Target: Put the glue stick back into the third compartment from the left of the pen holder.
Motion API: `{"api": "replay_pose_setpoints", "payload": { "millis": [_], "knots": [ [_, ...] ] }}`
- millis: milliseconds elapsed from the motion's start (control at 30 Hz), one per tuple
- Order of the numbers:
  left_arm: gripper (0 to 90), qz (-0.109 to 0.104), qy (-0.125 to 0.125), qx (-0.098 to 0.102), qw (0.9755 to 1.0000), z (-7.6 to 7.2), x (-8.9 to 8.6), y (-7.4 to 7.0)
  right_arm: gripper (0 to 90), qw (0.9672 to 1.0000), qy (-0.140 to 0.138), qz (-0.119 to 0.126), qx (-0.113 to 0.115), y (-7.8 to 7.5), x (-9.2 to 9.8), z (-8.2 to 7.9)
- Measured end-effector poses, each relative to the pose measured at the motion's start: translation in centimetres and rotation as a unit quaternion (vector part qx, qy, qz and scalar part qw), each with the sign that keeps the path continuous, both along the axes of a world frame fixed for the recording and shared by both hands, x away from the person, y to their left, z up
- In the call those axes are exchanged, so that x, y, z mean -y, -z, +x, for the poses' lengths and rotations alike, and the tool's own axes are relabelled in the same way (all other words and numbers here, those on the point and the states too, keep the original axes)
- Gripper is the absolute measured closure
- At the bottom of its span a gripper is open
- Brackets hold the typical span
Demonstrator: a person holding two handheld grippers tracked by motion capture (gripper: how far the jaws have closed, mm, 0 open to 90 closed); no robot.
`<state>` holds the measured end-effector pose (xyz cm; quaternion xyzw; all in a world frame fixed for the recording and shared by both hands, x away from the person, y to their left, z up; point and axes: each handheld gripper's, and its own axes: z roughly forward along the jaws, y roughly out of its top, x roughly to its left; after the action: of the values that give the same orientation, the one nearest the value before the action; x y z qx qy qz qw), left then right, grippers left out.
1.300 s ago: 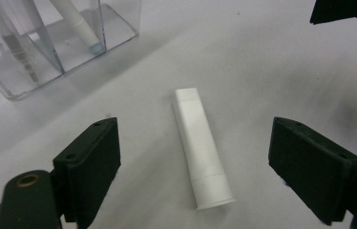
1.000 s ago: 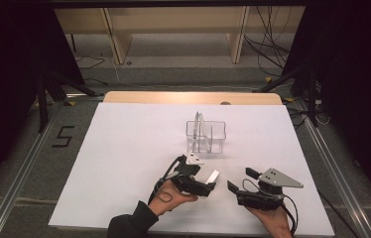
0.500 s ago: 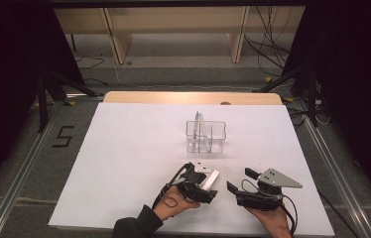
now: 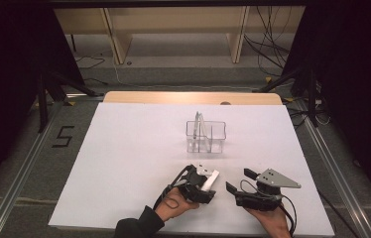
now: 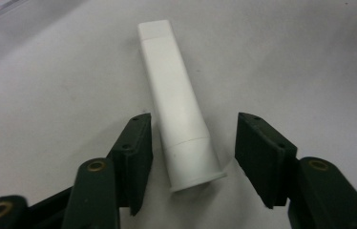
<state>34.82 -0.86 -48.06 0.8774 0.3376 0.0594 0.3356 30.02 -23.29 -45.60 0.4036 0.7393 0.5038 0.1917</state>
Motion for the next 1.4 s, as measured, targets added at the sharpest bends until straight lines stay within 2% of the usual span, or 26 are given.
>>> {"api": "replay_pose_setpoints", "payload": {
  "millis": [367,467,833,1100,1300,1400],
  "knots": [
    [59.3,0.017,-0.007,0.019,0.9997,-0.2,0.1,0.0,19.8,1.0000,-0.002,-0.002,-0.001,0.1,-0.2,0.0],
    [65.7,0.019,-0.007,0.020,0.9996,-0.2,0.0,0.0,19.8,1.0000,-0.002,-0.003,-0.001,0.1,-0.2,0.0],
    [66.6,0.003,-0.004,0.014,0.9999,0.4,-0.5,0.0,19.9,1.0000,-0.001,-0.001,-0.001,0.1,-0.1,0.0],
    [66.8,-0.010,-0.002,0.004,0.9999,1.4,-1.8,-0.5,19.8,1.0000,-0.002,-0.002,0.001,0.0,-0.1,0.0],
    [66.7,-0.016,0.022,-0.006,0.9996,1.9,-2.7,-1.6,19.2,0.9999,-0.011,-0.006,0.006,0.0,-0.4,-0.2],
    [66.7,-0.014,0.034,-0.015,0.9992,2.0,-3.0,-2.0,19.1,0.9995,-0.017,-0.021,0.014,-0.1,-0.8,-0.4]
  ]
}}
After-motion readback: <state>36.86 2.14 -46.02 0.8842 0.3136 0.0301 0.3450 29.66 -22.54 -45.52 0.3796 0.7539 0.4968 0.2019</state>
